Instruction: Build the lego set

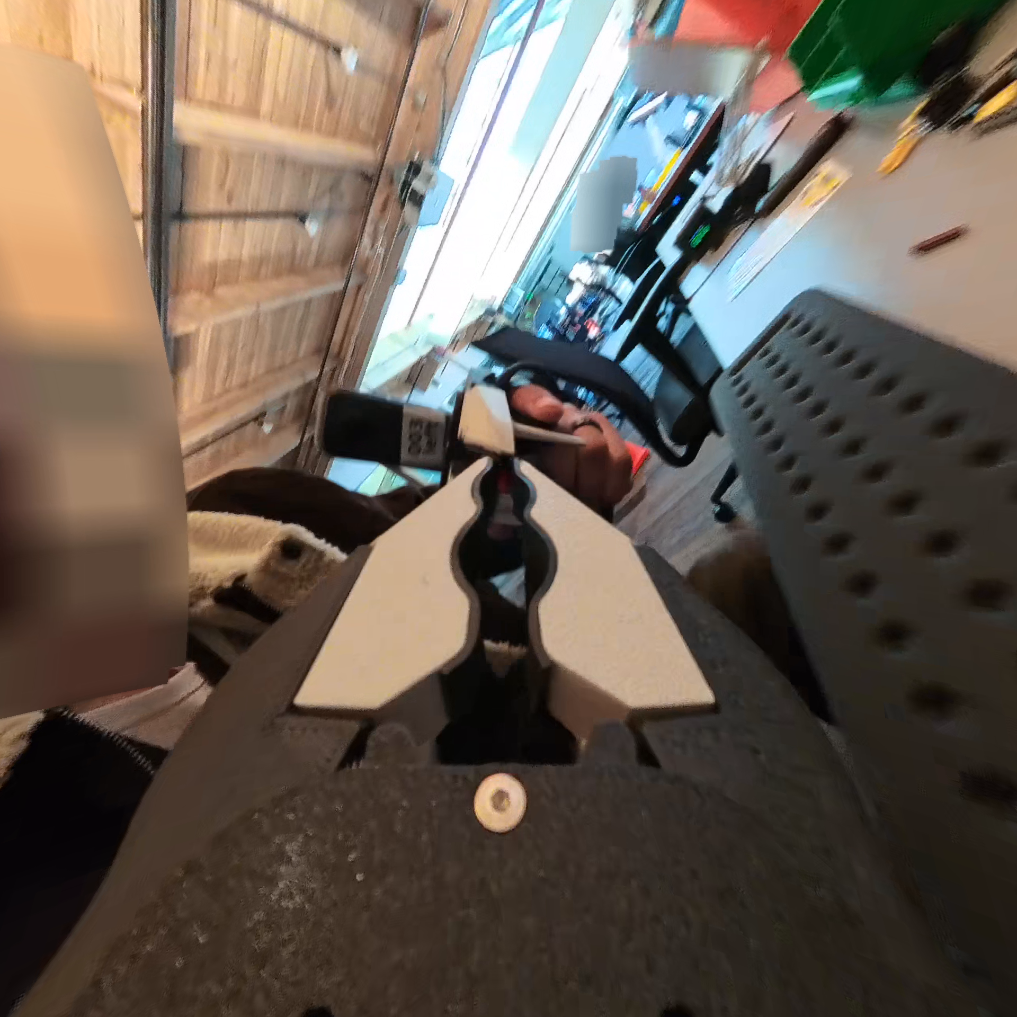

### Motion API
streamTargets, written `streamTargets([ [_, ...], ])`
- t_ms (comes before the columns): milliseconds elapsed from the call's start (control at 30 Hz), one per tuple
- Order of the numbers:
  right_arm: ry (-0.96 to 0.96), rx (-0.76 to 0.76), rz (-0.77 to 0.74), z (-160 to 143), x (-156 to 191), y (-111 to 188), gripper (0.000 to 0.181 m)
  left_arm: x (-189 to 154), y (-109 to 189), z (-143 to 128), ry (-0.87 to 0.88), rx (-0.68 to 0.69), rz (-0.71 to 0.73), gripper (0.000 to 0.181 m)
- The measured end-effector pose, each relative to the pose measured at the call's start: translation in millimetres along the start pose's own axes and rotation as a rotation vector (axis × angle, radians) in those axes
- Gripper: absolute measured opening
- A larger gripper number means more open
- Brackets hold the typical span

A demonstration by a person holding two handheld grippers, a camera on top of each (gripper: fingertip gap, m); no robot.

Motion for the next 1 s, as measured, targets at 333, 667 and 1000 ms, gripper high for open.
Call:
streamTargets([
  [333, -0.095, -0.366, 0.068, 75.5, -39.6, -3.7, 0.002, 59.1, -44.2, -22.2, -0.054, -0.044, 0.38, 0.013],
  [667, -0.06, -0.419, 0.064, 100.5, -30.1, -29.6, 0.002, 91.6, -45.7, -1.2, -0.119, -0.09, 0.444, 0.012],
  [1000, 0.018, -0.366, 0.091, 109.1, -2.1, -23.4, 0.003, 87.2, -50.2, 24.9, -0.18, -0.118, 0.481, 0.017],
])
Point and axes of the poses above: each gripper's, where its closed fingertips meet, y back along the fingers, z out of its top, x = y × z across the jaws, the point moved 7 cm from there along y, back along the fingers, and after that the axes turned 12 degrees about z, right-handed, at the moved point
